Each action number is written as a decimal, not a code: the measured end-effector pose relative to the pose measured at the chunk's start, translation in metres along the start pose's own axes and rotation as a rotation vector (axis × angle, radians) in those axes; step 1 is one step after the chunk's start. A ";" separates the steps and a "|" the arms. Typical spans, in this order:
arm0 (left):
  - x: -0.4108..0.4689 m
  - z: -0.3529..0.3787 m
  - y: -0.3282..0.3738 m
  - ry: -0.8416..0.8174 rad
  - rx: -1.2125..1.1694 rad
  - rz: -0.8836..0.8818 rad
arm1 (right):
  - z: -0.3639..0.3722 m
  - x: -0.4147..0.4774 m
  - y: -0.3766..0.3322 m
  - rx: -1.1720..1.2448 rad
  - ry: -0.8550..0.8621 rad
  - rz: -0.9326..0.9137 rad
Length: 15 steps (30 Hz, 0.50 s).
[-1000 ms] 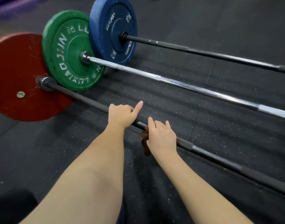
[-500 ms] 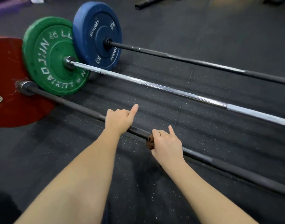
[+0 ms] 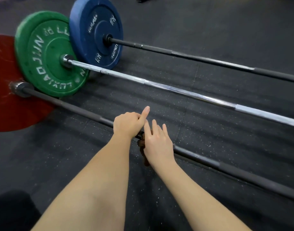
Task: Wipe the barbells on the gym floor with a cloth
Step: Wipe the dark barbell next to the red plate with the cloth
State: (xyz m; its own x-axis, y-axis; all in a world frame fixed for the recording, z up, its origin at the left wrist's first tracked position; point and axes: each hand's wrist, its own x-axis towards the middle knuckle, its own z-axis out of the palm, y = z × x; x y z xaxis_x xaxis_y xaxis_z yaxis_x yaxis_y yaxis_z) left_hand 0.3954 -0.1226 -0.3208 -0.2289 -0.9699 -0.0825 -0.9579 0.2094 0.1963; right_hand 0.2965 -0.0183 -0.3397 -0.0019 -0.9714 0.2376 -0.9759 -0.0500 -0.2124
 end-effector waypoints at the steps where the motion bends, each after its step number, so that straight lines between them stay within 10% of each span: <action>1: 0.000 0.001 0.000 -0.007 0.006 -0.005 | -0.002 -0.002 0.002 0.004 -0.003 -0.006; 15: 0.006 0.007 -0.003 -0.066 0.092 -0.054 | -0.032 -0.058 0.065 -0.019 0.043 0.064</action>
State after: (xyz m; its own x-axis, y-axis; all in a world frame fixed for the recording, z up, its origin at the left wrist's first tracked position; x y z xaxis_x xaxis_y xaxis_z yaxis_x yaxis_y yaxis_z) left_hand 0.3955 -0.1276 -0.3291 -0.1850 -0.9704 -0.1553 -0.9802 0.1710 0.0995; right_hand 0.2263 0.0420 -0.3371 -0.0739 -0.9615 0.2645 -0.9774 0.0172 -0.2106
